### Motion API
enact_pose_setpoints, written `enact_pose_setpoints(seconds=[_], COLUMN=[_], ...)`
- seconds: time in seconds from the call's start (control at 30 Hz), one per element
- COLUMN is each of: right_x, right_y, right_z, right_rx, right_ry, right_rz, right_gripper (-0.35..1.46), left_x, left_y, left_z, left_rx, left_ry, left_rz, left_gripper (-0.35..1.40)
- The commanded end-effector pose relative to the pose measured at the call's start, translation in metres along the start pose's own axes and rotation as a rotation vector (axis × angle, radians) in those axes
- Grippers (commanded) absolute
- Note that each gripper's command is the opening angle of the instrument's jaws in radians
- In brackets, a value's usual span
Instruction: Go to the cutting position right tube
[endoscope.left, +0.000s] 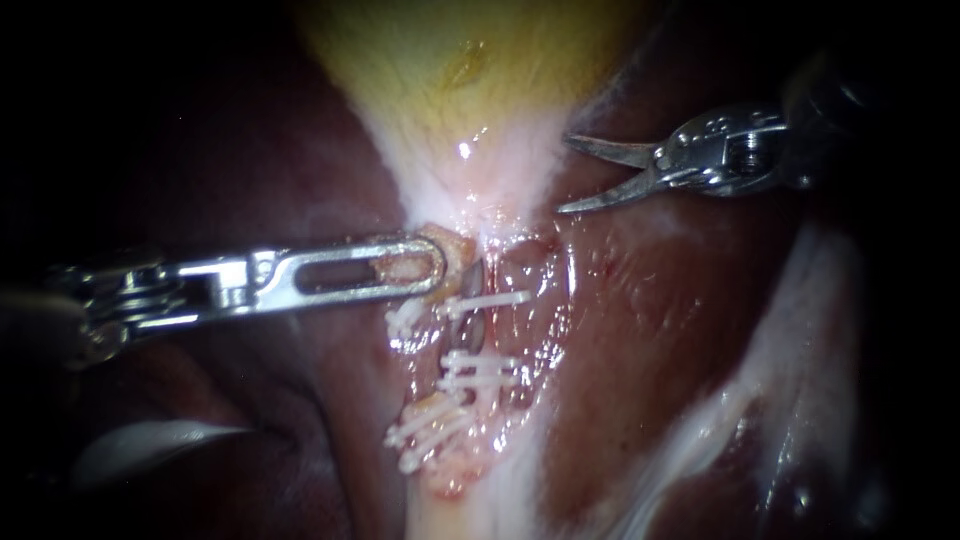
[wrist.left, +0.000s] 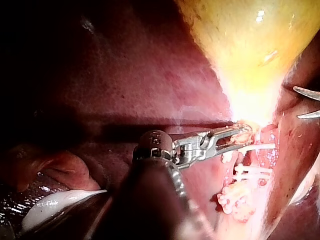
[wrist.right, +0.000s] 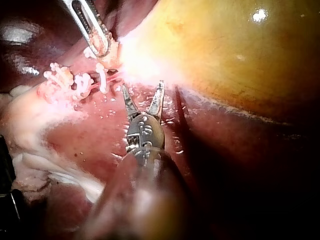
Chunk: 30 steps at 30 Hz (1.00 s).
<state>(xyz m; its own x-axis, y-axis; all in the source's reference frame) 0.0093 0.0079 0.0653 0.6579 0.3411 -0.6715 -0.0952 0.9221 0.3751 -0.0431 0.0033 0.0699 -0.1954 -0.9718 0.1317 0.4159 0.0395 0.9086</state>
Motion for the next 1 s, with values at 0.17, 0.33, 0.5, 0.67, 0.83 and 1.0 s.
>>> enact_pose_setpoints(seconds=[0.17, 0.33, 0.5, 0.67, 0.83, 1.0], right_x=[0.0000, -0.0001, -0.0001, -0.0001, -0.0001, -0.0003], right_y=[0.0000, 0.0000, 0.0000, 0.0000, -0.0001, -0.0012], right_z=[0.0000, -0.0001, -0.0001, -0.0001, -0.0001, 0.0000], right_rx=[0.000, 0.001, 0.001, 0.001, 0.006, 0.070], right_ry=[0.000, 0.000, 0.000, 0.000, 0.003, 0.035], right_rz=[0.000, -0.001, -0.001, -0.001, -0.001, 0.003], right_gripper=[1.01, 1.01, 1.01, 1.01, 1.01, 1.14], left_x=[-0.0002, -0.0016, -0.0033, -0.0048, -0.0054, -0.0053], left_y=[0.0000, -0.0003, -0.0009, -0.0017, -0.0020, -0.0020], left_z=[-0.0003, -0.0018, -0.0038, -0.0058, -0.0068, -0.0067], left_rx=[0.001, 0.003, -0.004, -0.002, 0.000, -0.001], left_ry=[0.002, 0.010, -0.007, -0.029, -0.040, -0.041], left_rz=[-0.001, -0.007, -0.016, -0.032, -0.031, -0.030], left_gripper=[-0.35, -0.35, -0.35, -0.35, -0.35, -0.35])
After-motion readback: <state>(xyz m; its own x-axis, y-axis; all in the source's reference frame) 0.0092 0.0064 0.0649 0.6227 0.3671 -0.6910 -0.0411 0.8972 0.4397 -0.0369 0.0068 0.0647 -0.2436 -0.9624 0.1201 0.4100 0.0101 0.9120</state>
